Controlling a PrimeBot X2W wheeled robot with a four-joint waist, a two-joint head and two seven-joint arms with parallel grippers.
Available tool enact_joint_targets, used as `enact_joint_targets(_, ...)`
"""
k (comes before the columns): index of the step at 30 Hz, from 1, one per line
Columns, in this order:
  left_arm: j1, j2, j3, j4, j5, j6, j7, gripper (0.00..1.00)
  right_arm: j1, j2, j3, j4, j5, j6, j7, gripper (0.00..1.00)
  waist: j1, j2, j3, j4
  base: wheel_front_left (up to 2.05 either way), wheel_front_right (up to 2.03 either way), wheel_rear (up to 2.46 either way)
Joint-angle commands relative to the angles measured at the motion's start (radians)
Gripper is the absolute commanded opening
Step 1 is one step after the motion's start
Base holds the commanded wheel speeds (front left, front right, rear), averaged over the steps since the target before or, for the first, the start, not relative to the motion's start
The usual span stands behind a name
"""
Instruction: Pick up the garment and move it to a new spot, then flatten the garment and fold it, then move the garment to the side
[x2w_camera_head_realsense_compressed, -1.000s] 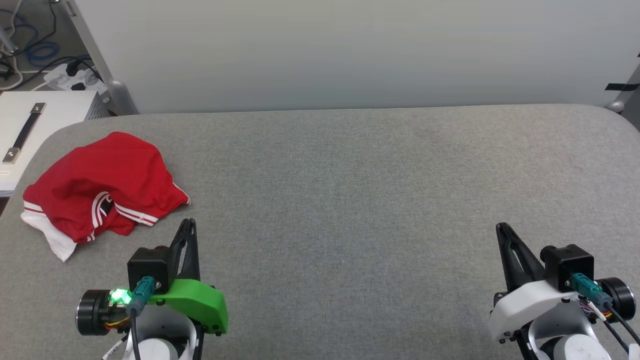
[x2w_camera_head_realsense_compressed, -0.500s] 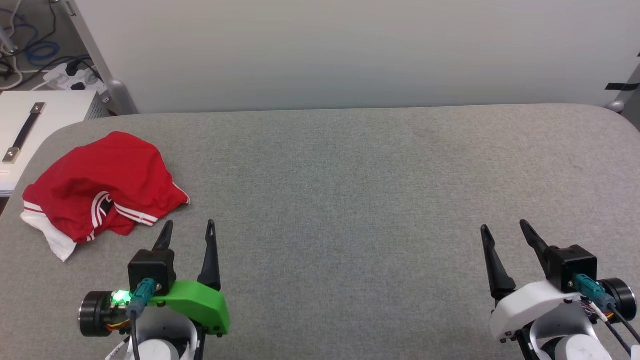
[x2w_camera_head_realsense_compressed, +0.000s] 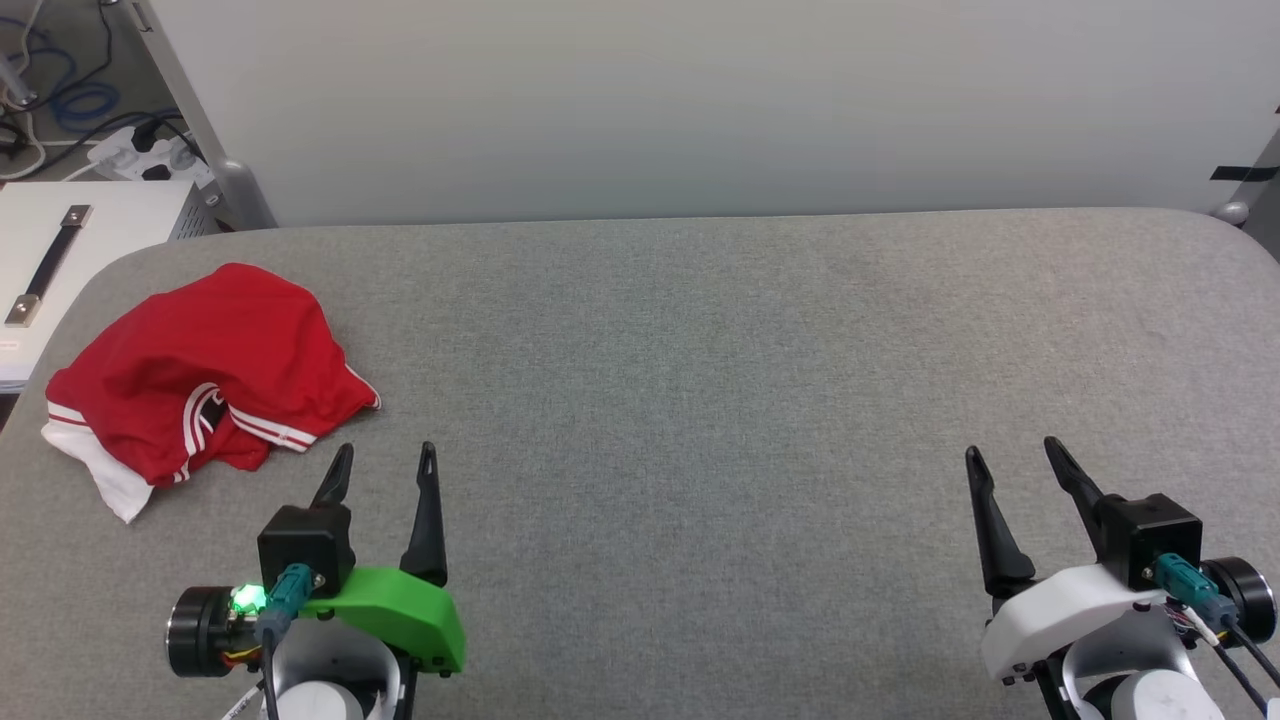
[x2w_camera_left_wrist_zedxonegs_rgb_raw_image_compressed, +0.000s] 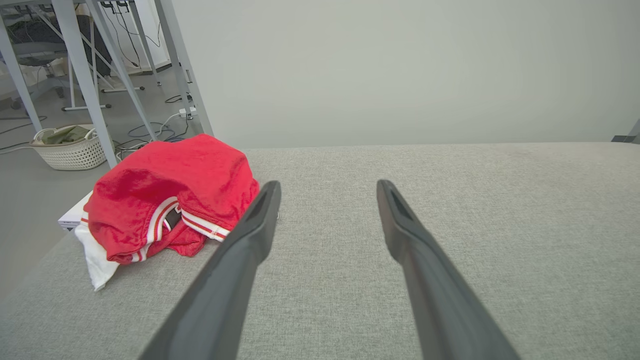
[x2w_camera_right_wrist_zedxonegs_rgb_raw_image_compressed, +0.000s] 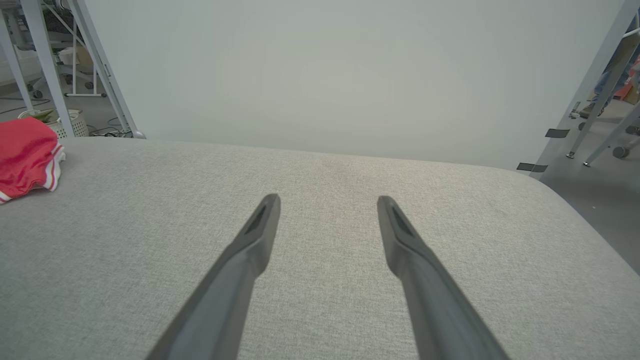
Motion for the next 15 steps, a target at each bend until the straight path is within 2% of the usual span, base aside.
enact_joint_targets(1, 0.01, -0.001, -0.002, 0.006, -0.012, 0.001, -0.011, 1.0, 0.008, 0.001, -0.003, 0.004, 0.006, 0.0, -0.012, 1.0, 0.0, 0.0, 0.0, 0.0, 0.0, 0.0, 0.0)
enact_joint_targets(15, 0.015, -0.002, -0.01, 0.028, -0.037, -0.003, -0.04, 1.0, 0.013, 0.001, 0.0, 0.009, 0.005, 0.0, -0.041, 1.0, 0.0, 0.0, -0.002, 0.001, 0.0, 0.0, 0.0)
